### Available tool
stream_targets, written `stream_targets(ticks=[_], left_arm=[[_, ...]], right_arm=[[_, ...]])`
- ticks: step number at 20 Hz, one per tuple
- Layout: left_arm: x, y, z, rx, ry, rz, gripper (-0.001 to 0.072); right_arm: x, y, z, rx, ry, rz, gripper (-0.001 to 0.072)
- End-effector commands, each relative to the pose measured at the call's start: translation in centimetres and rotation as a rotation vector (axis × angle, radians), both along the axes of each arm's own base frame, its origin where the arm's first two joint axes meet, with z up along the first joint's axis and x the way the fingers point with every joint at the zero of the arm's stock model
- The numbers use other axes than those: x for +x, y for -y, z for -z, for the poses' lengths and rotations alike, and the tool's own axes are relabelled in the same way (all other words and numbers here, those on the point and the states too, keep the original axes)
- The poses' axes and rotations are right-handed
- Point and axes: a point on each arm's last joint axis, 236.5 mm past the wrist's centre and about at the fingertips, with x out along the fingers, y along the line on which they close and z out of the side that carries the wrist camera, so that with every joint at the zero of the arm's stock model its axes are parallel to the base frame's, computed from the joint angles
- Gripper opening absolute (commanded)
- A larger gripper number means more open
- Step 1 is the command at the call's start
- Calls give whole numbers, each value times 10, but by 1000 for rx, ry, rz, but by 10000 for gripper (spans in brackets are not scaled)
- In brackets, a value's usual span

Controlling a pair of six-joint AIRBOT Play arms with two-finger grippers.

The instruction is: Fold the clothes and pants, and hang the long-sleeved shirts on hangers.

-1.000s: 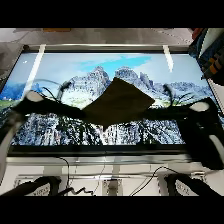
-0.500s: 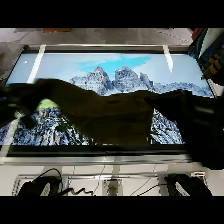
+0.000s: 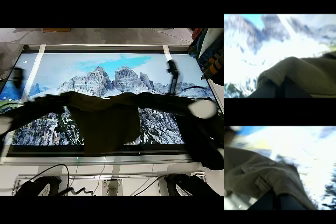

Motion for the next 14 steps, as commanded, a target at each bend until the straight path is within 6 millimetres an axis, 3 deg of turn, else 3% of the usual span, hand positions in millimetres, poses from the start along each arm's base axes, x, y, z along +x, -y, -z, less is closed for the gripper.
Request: stream_targets(ticks=[1, 3, 5, 7, 9, 11, 13, 14], left_arm=[[27, 22, 109, -77, -302, -20, 30], [18, 34, 144, -80, -434, 30, 30], [-13, 47, 168, -92, -601, 115, 30], [-45, 59, 179, -95, -728, 214, 30], [-65, 71, 184, -120, -834, 242, 30], [-83, 87, 190, -108, -896, 279, 31], [-98, 102, 195, -79, -914, 331, 31], [-103, 106, 196, -68, -918, 349, 33]], right_arm=[[55, 17, 94, -85, -101, 138, 38], [52, 35, 128, -152, -191, 125, 38], [31, 59, 149, -212, -307, 85, 38], [-6, 83, 168, -280, -469, 12, 38], [-40, 113, 184, -395, -597, -51, 38], [-57, 128, 194, -459, -657, -77, 38], [-64, 126, 197, -453, -681, -89, 38], [-64, 124, 197, -446, -680, -90, 101]])
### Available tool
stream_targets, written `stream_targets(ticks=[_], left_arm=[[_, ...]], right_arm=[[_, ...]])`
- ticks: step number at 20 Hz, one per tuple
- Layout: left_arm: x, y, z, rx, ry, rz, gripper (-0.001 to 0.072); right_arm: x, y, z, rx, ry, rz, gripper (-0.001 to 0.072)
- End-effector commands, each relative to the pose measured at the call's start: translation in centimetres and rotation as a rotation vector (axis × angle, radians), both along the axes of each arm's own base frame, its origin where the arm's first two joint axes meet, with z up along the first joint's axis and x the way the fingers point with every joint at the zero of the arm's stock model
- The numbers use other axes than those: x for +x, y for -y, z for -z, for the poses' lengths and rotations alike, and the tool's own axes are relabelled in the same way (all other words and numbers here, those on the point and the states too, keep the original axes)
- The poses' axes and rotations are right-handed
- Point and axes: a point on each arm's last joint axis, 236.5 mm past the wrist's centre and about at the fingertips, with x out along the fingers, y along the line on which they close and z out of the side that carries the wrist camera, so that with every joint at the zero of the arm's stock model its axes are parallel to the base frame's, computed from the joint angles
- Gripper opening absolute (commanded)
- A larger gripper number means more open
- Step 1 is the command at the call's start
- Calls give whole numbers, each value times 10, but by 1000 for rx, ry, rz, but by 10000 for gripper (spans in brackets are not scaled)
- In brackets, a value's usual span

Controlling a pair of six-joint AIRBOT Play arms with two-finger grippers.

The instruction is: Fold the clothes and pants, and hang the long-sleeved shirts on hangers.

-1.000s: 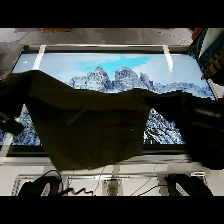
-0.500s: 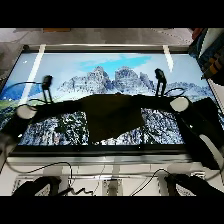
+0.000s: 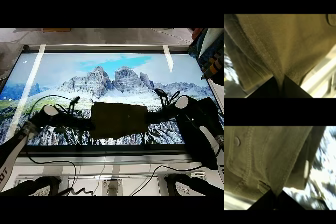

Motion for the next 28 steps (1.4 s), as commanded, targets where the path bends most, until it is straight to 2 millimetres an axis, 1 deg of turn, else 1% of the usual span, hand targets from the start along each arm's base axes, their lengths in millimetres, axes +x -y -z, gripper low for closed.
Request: stream_targets(ticks=[1, 2, 3, 4, 5, 7, 8, 9, 10, 11, 12, 14, 15, 16, 17, 20, 22, 24, 25, 28], left_arm=[[-30, 20, 7, 1, -73, 88, 132], [-29, 21, 7, 1, -70, 88, 435], [-26, 21, 8, 4, -60, 79, 703], [-22, 19, 8, 4, -52, 64, 690], [-19, 17, 7, 0, -52, 52, 690], [-15, 13, 7, -1, -51, 34, 690], [-13, 11, 7, -2, -51, 27, 690], [-12, 10, 7, -2, -51, 21, 690], [-11, 9, 7, -2, -51, 20, 690], [-11, 9, 7, -2, -51, 20, 690], [-11, 9, 7, -2, -51, 20, 690], [-11, 9, 7, -1, -51, 20, 690], [-11, 9, 7, -1, -51, 20, 690], [-11, 9, 7, -1, -51, 20, 689], [-11, 9, 7, -1, -51, 20, 688], [-11, 10, 7, -2, -51, 21, 687], [-12, 10, 7, -1, -51, 21, 687], [-10, 9, 8, 5, -46, 20, 687], [-9, 8, 9, 9, -41, 16, 687], [-6, 6, 13, 23, -31, 10, 686]], right_arm=[[-19, 13, 9, -42, -75, -32, 417], [-12, 15, 9, -52, -48, -23, 649], [-1, 21, 10, -77, -3, -13, 668], [10, 30, 10, -117, 43, -8, 668], [25, 43, 6, -162, 92, 15, 668], [49, 76, -10, -208, 153, 106, 657], [58, 96, -17, -212, 167, 159, 655], [62, 118, -22, -207, 156, 219, 637], [61, 131, -21, -177, 124, 256, 632], [54, 131, -17, -93, 70, 255, 617], [43, 116, -11, 30, 10, 208, 614], [24, 74, -6, 258, -80, 93, 620], [23, 60, 1, 311, -91, 72, 623], [27, 52, 13, 316, -91, 85, 644], [33, 44, 26, 303, -81, 99, 696], [50, 27, 58, 224, -51, 123, 696], [58, 18, 71, 197, -49, 160, 694], [55, 2, 80, 226, -88, 165, 678], [48, -8, 84, 251, -125, 147, 676], [31, -42, 77, 363, -161, 24, 675]])
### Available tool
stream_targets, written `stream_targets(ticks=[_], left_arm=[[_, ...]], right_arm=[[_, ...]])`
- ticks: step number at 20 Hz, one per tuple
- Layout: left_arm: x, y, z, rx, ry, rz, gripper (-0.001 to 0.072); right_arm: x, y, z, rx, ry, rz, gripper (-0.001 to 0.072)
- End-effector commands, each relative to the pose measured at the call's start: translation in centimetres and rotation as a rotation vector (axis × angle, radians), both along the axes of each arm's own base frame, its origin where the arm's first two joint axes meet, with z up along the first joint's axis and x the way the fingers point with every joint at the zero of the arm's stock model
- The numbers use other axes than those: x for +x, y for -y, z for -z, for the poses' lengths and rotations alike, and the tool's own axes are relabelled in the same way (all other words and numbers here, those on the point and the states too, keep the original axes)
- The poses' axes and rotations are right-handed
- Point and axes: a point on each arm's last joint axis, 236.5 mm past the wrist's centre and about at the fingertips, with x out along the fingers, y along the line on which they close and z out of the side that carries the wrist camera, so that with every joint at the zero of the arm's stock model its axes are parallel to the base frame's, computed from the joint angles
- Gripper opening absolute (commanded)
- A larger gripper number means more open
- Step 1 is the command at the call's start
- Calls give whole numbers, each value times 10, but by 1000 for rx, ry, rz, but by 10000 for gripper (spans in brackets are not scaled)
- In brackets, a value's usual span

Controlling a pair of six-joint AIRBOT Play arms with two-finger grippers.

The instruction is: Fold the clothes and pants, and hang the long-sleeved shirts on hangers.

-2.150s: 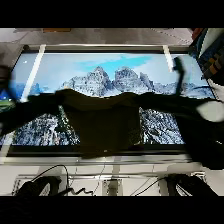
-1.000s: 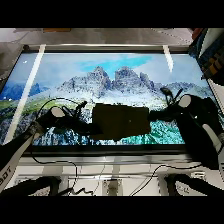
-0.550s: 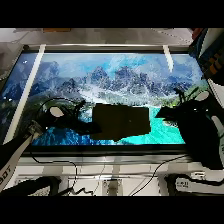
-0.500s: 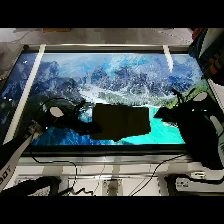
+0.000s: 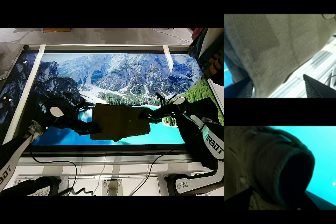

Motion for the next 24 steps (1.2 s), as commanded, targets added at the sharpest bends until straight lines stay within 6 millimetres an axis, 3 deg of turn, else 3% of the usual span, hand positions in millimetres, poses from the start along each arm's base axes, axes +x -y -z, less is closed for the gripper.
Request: stream_targets(ticks=[1, 2, 3, 5, 6, 9, 11, 13, 15, 18, 21, 24], left_arm=[[4, -4, 6, 24, 14, -4, 686], [5, -5, 9, 33, 15, -6, 686], [6, -6, 12, 36, 13, -10, 686], [13, -7, 15, 44, 28, -27, 686], [18, -9, 14, 47, 49, -30, 686], [40, -23, -5, 79, 151, 20, 686], [53, -46, -27, 164, 233, 92, 686], [69, -76, -57, 279, 339, 145, 686], [88, -111, -92, 430, 481, 161, 686], [102, -153, -145, 621, 669, 137, 686], [96, -164, -180, 661, 772, 105, 686], [90, -164, -196, 656, 811, 89, 686]], right_arm=[[-18, -38, -3, 115, -3, -127, 674], [-22, -50, -9, 152, 15, -168, 630], [-23, -57, -12, 169, 37, -197, 510], [-16, -64, -15, 160, 80, -220, 92], [-9, -66, -21, 160, 102, -225, 38], [21, -62, -59, 150, 180, -229, 38], [50, -42, -93, 74, 257, -185, 38], [75, -4, -131, -53, 337, -108, 38], [94, 52, -172, -186, 386, 50, 38], [91, 148, -236, -324, 428, 373, 38], [52, 238, -276, -439, 422, 664, 38], [-31, 315, -267, -595, 166, 941, 38]])
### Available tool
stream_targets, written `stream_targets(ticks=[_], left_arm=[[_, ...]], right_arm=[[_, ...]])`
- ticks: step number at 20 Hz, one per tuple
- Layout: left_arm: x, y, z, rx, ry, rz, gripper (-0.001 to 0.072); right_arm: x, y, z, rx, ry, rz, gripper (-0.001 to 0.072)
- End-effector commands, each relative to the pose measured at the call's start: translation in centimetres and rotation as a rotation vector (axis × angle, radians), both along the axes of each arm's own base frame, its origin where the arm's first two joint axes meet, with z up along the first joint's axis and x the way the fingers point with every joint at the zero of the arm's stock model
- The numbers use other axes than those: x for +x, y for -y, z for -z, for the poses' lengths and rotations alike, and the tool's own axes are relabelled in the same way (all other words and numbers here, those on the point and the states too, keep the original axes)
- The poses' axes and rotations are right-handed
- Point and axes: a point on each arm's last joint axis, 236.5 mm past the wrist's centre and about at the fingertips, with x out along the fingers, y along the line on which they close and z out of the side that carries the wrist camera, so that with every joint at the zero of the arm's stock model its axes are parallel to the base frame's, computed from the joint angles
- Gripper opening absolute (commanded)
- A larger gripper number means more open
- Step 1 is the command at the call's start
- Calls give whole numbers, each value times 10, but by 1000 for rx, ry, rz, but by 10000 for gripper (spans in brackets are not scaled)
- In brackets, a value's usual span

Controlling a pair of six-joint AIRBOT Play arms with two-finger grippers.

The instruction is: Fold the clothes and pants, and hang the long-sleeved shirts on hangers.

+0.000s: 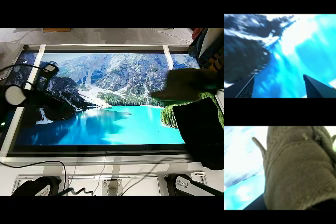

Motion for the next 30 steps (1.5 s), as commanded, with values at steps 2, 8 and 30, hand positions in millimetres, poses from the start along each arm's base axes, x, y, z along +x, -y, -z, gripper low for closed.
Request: stream_targets(ticks=[2, 8, 30], left_arm=[[-3, -13, -23, 42, 75, -16, 686], [-3, -13, -23, 42, 74, -16, 686], [-3, -13, -23, 42, 74, -16, 686]], right_arm=[[-141, 96, 13, -52, -368, 480, 38], [-194, 103, 48, 10, -559, 567, 707], [23, -121, 12, -441, 30, -507, 38]])
